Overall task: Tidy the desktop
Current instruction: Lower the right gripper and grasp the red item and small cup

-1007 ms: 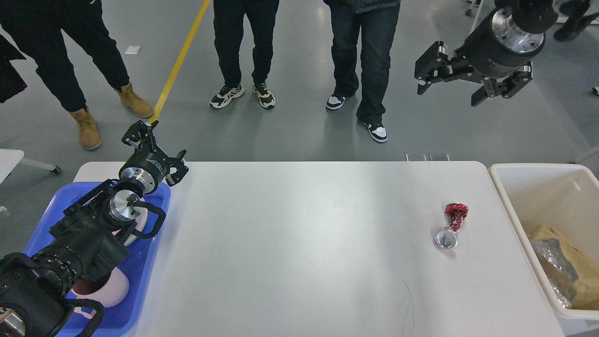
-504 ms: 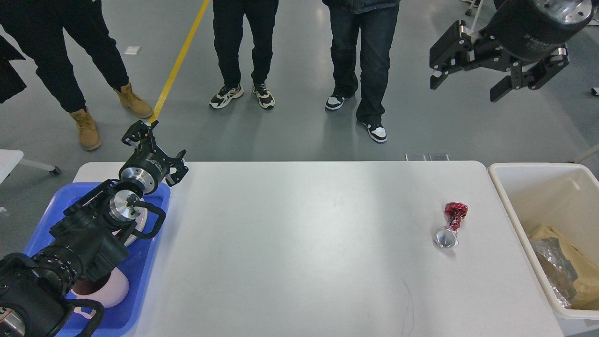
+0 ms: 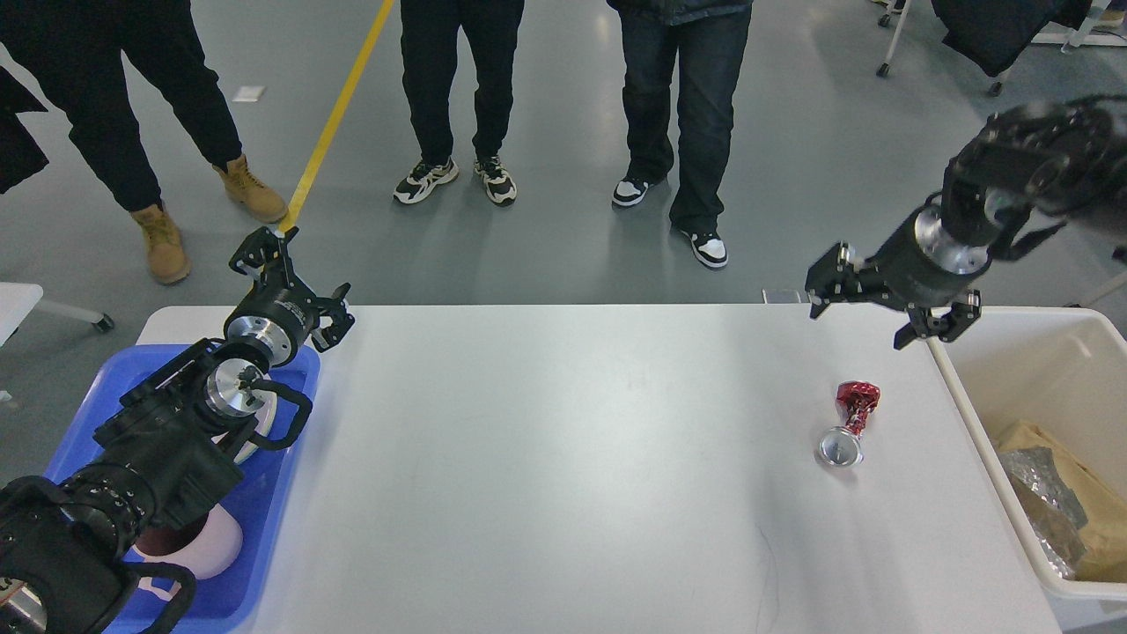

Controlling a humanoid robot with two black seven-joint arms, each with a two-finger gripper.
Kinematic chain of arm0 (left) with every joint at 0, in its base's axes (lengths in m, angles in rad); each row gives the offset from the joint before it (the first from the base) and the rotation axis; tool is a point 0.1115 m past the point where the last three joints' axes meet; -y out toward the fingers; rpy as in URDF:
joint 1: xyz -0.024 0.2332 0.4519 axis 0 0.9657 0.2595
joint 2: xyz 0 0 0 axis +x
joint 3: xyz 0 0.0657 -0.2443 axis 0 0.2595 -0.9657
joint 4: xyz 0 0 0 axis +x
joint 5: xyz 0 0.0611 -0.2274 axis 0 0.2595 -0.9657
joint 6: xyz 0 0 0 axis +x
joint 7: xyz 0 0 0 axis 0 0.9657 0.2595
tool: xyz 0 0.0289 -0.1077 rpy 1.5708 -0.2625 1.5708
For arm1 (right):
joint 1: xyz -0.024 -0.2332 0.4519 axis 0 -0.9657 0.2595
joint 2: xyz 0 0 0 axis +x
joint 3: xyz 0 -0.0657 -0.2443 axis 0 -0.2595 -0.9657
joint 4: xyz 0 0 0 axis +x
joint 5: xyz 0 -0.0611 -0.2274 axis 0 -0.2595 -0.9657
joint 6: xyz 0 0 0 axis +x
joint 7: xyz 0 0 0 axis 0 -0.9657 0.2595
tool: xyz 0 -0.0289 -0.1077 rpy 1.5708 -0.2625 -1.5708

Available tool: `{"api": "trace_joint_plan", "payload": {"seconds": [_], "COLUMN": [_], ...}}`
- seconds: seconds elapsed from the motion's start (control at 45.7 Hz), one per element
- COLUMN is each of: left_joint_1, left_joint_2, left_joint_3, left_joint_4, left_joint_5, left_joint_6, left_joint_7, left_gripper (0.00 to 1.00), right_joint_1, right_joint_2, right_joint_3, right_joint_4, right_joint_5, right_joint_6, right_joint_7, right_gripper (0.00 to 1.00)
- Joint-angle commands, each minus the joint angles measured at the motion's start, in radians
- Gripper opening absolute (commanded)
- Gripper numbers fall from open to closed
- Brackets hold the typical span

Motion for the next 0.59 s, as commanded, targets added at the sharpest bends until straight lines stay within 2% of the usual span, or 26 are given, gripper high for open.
{"api": "trace_joint_plan", "payload": {"seconds": [0.0,0.131,0.219,0.569], "left_joint_1": [0.0,0.0,0.0,0.0], "left_joint_2": [0.0,0.0,0.0,0.0], "left_joint_3": [0.0,0.0,0.0,0.0], "left_joint_4": [0.0,0.0,0.0,0.0], "left_joint_5": [0.0,0.0,0.0,0.001], "left_joint_6": [0.0,0.0,0.0,0.0], "left_joint_7": [0.0,0.0,0.0,0.0], "left_gripper": [0.97,0.97,0.97,0.97], "right_joint_1": [-0.16,-0.283,-0.34,-0.499], "right_joint_2": [0.062,0.087,0.096,0.136], "right_joint_3": [-0.004,-0.017,-0.02,-0.008], "right_joint_4": [-0.072,-0.075,-0.075,-0.181], "right_joint_5": [-0.001,-0.002,-0.009,-0.024], "right_joint_6": [-0.215,-0.456,-0.54,-0.703], "right_joint_7": [0.0,0.0,0.0,0.001], "right_gripper": [1.0,1.0,1.0,0.99]}}
